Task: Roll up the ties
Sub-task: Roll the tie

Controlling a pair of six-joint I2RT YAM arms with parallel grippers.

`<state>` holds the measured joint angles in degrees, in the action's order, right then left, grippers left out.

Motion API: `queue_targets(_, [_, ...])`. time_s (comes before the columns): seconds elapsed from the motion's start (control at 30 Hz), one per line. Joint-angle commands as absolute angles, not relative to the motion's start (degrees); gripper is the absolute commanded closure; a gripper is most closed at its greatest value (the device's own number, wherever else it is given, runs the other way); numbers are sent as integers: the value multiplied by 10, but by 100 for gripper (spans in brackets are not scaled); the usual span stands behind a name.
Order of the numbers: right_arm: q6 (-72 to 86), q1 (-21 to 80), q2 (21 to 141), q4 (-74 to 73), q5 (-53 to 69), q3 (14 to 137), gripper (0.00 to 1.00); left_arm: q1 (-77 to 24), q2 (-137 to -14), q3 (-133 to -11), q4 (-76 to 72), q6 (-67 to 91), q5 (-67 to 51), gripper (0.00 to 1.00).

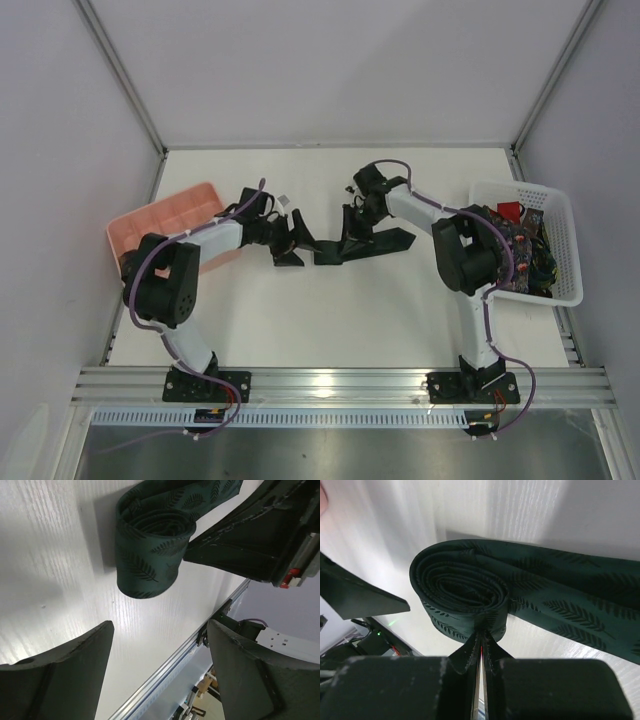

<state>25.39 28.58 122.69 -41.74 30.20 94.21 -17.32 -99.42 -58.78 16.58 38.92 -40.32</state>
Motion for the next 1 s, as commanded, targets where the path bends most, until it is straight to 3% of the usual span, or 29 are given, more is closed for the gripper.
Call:
queue_targets(0.0, [237, 280, 1233, -411, 282, 972, 92, -170, -1019, -583, 118, 392, -442, 18])
queue_targets(0.6, [233, 264, 1232, -422, 285, 999, 91, -173, -1076, -712, 215, 288, -354, 18])
queue_targets(0.7, [255, 264, 1221, -428, 295, 991, 86, -174, -1103, -739, 233, 274, -356, 17])
queue_targets(0.83, [272, 273, 1208, -401, 309, 970, 68, -174, -1134, -755, 227, 263, -380, 16])
queue_targets(0.97, [271, 275, 1215, -381, 313, 963, 64, -174, -1165, -776, 232, 238, -396, 16])
